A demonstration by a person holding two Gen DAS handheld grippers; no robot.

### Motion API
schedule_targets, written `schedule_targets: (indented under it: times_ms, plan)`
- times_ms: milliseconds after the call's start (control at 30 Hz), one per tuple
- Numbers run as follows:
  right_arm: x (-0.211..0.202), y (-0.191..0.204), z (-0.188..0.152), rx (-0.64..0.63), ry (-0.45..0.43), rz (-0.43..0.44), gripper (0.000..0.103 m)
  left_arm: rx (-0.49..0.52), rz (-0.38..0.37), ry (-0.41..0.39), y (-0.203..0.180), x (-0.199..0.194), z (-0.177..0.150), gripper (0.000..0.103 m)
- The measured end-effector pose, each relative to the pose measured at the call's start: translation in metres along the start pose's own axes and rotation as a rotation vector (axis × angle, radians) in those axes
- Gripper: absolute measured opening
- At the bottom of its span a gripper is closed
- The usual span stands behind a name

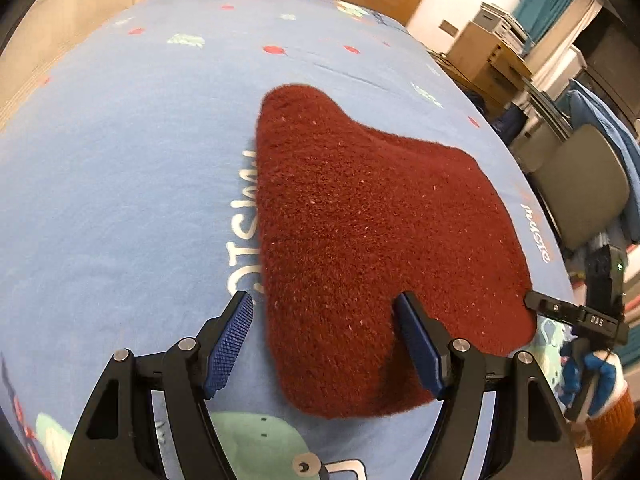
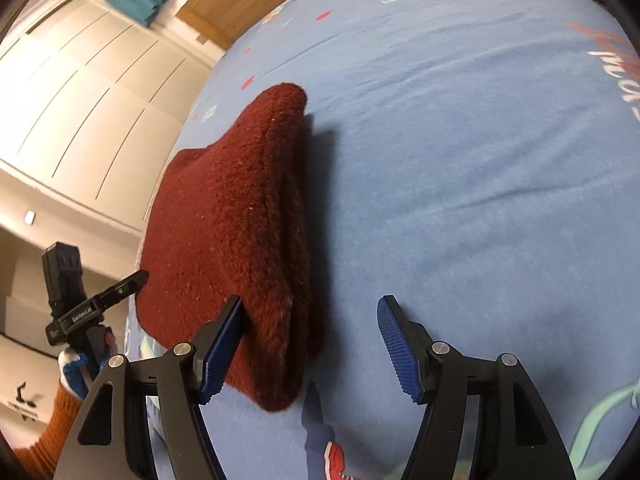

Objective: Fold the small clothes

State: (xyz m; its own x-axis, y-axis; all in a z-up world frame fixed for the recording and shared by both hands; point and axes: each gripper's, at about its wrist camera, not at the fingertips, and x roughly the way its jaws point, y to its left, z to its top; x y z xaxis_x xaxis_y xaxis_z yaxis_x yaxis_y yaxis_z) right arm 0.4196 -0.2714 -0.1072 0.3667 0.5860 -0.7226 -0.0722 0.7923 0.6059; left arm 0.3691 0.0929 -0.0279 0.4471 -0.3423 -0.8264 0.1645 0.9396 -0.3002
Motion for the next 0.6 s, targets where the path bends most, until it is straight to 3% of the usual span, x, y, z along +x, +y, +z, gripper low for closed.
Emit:
schedule_targets:
  times_ms: [200, 467, 533, 600]
  plan:
    - [-0.030, 0.013, -0.016, -0.032, -0.052, -0.131, 0.068, 0.056, 0.124, -0.072, -0.030, -0.030, -0.018, 0.069]
    - [-0.072, 0.048, -0.068, -0.106, -0.123, -0.252, 0.068, 0.057, 0.198, -0.175, -0.072, -0.066, -0.071, 0.070]
    - [-0.082, 0.057, -0.088, -0.125, -0.141, -0.276, 0.070, 0.062, 0.207, -0.192, -0.089, -0.064, -0.068, 0.070]
    - [-0.090, 0.065, -0.106, -0.134, -0.159, -0.299, 0.070, 0.068, 0.219, -0.211, -0.096, -0.072, -0.081, 0.084]
